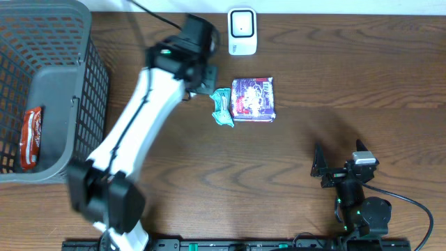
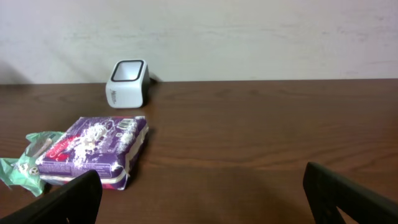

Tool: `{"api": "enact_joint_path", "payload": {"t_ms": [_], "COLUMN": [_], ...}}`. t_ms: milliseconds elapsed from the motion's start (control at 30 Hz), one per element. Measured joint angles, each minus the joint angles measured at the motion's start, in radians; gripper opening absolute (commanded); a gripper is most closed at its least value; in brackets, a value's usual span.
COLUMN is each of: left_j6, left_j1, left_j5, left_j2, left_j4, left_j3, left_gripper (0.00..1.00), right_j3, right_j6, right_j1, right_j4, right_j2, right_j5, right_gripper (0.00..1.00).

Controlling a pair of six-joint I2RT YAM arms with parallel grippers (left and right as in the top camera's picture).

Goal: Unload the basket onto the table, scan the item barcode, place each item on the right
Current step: 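Carry the orange snack to the scanner and set it down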

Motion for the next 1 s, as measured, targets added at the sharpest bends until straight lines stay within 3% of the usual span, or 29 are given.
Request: {"api": "enact_joint_path", "payload": {"t_ms": [33,167,433,633,833,1000], "left_j6": [-0.008,-0.060,-0.105,-0.098,-0.098,-0.161], "left_j1": [-0.011,-0.028,-0.026,0.029,0.285,0.586], "left_j5": [-0.024,-0.071,-0.077,-0.156,-0.291,-0.356], "left_j2": [0.032,0.123,0.166,0.097,-0.164,-0.274], "left_j4": [0.001,0.000,-0.001,0.025,0.153,0.114], "left_j3": [0.000,0.000,0.005,0.111,0.206,0.229], "left_gripper": [0.10,0.37,0.54,0.59,0.67,0.70], "right_j3": [0.000,0.000,0.000,0.000,0.000,0.000], "right_j6": [0.000,0.000,0.000,0.000,0.000,0.000], "right_j1": [0.000,0.000,0.000,0.000,0.000,0.000], "right_j4": [0.000,0.000,0.000,0.000,0.000,0.000], "right_j2": [0.000,0.000,0.000,0.000,0.000,0.000], "right_j5": [0.000,0.000,0.000,0.000,0.000,0.000], "right_gripper": [0.99,0.99,0.99,0.99,0.99,0.99]}}
